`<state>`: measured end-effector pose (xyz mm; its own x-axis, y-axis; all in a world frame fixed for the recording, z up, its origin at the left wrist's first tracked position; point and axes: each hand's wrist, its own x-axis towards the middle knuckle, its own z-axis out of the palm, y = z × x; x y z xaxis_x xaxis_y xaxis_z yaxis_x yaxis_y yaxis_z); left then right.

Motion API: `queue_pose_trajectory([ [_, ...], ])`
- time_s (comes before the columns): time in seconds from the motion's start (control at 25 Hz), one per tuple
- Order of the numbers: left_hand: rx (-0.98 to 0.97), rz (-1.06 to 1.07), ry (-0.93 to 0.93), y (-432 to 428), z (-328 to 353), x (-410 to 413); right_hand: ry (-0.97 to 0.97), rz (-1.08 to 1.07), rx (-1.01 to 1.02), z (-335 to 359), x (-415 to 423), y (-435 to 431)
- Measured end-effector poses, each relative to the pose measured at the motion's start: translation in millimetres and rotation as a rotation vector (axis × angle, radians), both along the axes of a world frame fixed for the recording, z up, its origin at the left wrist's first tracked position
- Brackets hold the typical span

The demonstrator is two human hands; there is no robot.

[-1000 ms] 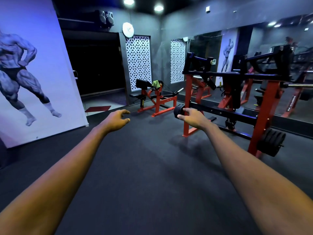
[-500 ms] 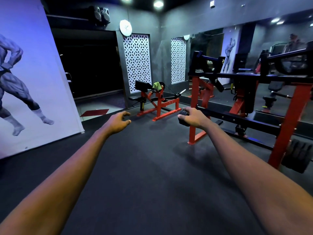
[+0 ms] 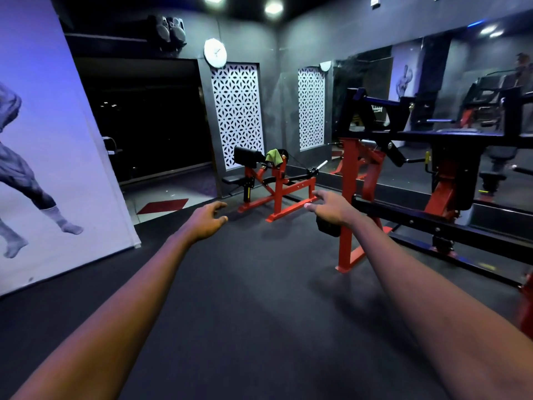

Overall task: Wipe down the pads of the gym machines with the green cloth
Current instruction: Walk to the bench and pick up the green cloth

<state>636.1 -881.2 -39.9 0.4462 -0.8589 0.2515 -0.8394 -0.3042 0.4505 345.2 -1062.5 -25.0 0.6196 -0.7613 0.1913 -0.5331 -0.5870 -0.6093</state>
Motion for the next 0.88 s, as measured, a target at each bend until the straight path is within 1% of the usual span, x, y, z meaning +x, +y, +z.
queue_pose_trajectory([
  [0.16,-0.023,0.018,0.019,-95,7,54,0.014,0.011,0.02,5,61,-95],
  [0.32,0.001,-0.005,0.003,-182,0,105,0.037,0.026,0.021,-10,123,-178],
  [0.56,-0.014,-0.025,-0.02,-334,-13,233,0.043,-0.01,0.033,-32,240,-332],
  [0.76,0.038,-0.008,-0.033,-443,-14,336,0.051,-0.052,0.072,-33,340,-448],
  [0.88,0.041,-0.011,-0.007,-514,-16,385,0.048,-0.059,0.084,-38,393,-520],
])
